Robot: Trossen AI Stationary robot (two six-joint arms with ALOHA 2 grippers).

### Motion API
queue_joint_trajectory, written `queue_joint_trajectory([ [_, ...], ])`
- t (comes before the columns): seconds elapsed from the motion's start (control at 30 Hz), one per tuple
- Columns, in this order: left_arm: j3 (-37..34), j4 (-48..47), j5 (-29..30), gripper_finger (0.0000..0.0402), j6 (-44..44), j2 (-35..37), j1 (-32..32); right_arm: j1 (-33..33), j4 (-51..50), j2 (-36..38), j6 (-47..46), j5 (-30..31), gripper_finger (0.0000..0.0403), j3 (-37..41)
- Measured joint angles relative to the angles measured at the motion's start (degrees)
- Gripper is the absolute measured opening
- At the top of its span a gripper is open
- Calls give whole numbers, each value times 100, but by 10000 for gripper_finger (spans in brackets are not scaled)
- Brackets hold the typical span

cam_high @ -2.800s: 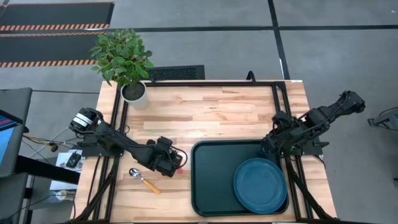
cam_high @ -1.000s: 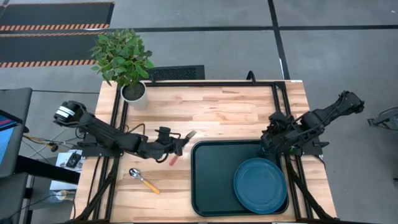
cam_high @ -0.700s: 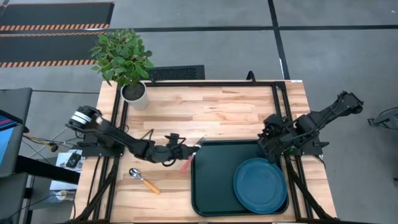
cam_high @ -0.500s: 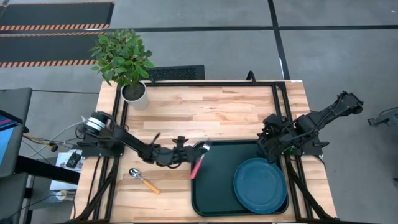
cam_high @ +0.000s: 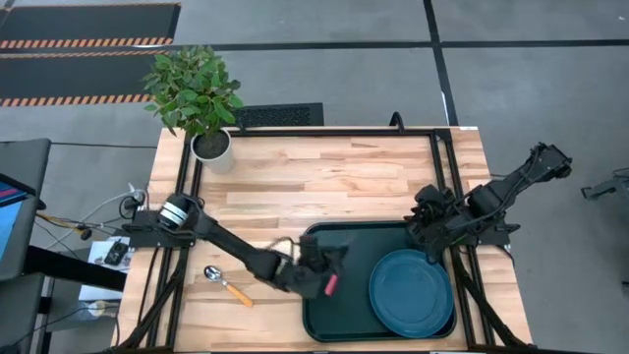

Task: Pick and place plate/cup/fork/spoon on tray
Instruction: Put the pink fork on the black tray

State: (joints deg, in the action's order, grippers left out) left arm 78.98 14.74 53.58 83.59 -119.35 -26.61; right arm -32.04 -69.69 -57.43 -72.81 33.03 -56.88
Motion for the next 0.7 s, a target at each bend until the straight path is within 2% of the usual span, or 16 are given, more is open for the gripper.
queue_joint_trajectory([
  [0.23, 1458, -204, 152, 0, 1467, -1521, -266, -511, -11, -163, -5, -3, 179, 0],
  [0.3, 1752, -264, 299, 0, 1768, -1760, -271, -703, -10, -219, -38, -6, 179, 0],
  [0.43, 2274, -605, 488, 0, 1904, -1951, -266, -1070, 23, -335, -69, -10, 179, 0],
  [0.63, 2876, -2208, 849, 0, 1922, -1957, -187, -1503, 33, -494, -217, -7, 179, 0],
  [0.7, 3081, -2485, 845, 0, 1915, -1960, -148, -1607, 74, -555, -207, 20, 179, 0],
])
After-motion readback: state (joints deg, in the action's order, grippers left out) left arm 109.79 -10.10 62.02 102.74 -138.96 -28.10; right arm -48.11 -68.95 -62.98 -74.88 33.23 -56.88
